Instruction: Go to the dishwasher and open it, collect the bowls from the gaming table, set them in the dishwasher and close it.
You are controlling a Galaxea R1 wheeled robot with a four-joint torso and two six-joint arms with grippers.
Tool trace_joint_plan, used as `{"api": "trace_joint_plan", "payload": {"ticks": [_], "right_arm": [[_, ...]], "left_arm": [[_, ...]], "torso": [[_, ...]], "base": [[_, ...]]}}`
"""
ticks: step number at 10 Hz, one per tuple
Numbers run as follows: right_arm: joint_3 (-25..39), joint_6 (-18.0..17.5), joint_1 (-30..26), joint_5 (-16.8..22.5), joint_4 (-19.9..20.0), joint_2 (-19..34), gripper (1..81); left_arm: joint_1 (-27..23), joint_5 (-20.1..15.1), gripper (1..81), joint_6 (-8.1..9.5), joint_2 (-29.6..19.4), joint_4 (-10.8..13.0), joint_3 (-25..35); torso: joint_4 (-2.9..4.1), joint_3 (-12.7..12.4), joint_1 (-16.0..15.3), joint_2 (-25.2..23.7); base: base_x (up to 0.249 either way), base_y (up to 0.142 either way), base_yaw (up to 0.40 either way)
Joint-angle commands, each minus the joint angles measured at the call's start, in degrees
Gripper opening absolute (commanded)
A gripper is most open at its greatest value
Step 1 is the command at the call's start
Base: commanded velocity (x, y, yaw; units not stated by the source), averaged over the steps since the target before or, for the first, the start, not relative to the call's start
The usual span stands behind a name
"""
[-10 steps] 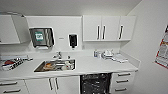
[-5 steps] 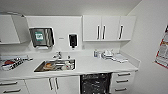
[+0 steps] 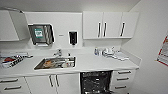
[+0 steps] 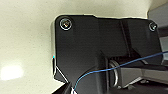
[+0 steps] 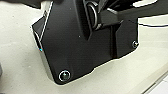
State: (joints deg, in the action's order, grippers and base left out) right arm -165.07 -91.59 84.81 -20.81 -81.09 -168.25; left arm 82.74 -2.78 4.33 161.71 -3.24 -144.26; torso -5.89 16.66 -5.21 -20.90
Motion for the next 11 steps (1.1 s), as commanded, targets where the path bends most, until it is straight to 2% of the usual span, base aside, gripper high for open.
{"api": "trace_joint_plan", "payload": {"ticks": [1, 3, 9, 10, 11], "right_arm": [[-0.68, -0.08, -2.84, 6.89, 0.14, -1.66, 81.1], [-0.24, -0.17, -1.27, 11.84, 0.14, -3.78, 81.1], [0.37, -0.70, 0.76, 11.84, 0.76, -3.96, 81.1], [0.82, -0.78, 1.11, 12.02, 0.94, -3.96, 81.1], [0.82, -0.79, 1.46, 12.11, 1.64, -4.04, 81.1]], "left_arm": [[-2.54, -3.20, 81.1, -0.20, 2.66, -0.45, -4.88], [-2.62, -3.11, 81.1, -0.55, 3.89, -0.27, -6.30], [-2.45, -3.20, 81.1, -0.90, 4.42, -0.19, -6.30], [-2.53, -3.20, 81.1, -0.90, 4.42, -0.27, -6.30], [-2.53, -3.20, 81.1, -0.90, 4.51, -0.27, -6.30]], "torso": [[0.00, 0.02, 0.00, 0.00], [0.00, -0.02, 0.02, -0.02], [0.00, -0.02, 0.02, -0.02], [0.00, -0.02, 3.71, 5.71], [0.00, -0.02, 3.80, 5.82]], "base": [[0.000, 0.000, 0.000], [0.000, 0.000, 0.000], [0.000, 0.000, 0.000], [0.000, 0.000, 0.000], [0.000, 0.000, 0.000]]}}
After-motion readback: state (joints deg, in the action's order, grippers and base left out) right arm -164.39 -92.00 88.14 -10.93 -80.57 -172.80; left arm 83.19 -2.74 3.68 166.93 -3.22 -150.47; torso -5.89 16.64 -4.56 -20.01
